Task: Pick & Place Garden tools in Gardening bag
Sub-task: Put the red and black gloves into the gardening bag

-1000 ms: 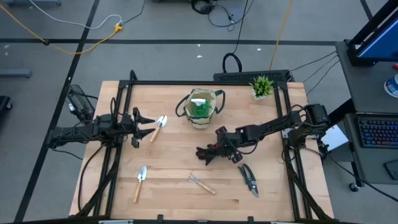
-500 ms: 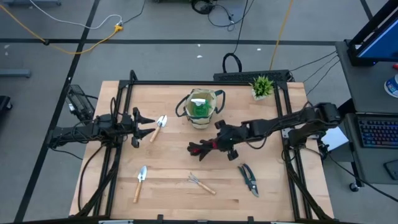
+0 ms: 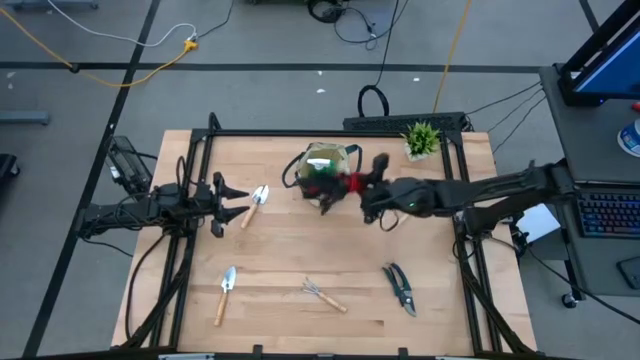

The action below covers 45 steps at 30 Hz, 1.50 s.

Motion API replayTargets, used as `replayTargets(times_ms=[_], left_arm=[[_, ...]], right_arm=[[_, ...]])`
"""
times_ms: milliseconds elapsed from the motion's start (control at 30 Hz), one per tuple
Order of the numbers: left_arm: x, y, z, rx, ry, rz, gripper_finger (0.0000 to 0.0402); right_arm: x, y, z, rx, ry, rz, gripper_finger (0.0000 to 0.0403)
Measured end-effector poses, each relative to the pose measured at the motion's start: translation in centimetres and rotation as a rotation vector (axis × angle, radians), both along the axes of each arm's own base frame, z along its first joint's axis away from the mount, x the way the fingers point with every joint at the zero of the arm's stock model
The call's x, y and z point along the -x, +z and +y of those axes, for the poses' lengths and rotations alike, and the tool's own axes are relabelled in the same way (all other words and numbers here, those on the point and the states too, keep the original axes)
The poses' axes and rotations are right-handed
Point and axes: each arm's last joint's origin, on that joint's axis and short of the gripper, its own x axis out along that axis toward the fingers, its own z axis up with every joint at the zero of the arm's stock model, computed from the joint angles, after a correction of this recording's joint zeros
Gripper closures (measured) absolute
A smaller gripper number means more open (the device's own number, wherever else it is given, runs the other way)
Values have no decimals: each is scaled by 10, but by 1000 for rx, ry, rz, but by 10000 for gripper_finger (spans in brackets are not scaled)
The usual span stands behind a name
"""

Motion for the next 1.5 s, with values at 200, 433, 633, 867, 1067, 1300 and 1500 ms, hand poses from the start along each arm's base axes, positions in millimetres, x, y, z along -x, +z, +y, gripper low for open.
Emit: replayTargets(times_ms=[200,433,633,867,1067,1300,1500], left_arm=[[0,2,0,-3,0,-17,201],[0,2,0,-4,0,-16,201],[0,2,0,-4,1,-16,201],[0,1,0,-4,1,-15,201],[0,1,0,-4,1,-14,201],[0,1,0,-5,1,-13,201],[0,1,0,-5,1,-14,201]], right_arm=[[13,36,-5,82,-147,-235,347],[29,74,-7,22,-202,-598,348],[43,91,-8,-131,-164,-833,348],[55,102,-5,-418,54,-1027,348],[62,108,-3,-624,208,-1113,348],[65,115,-7,-906,455,-1187,348],[66,116,-15,-1014,491,-1218,348]])
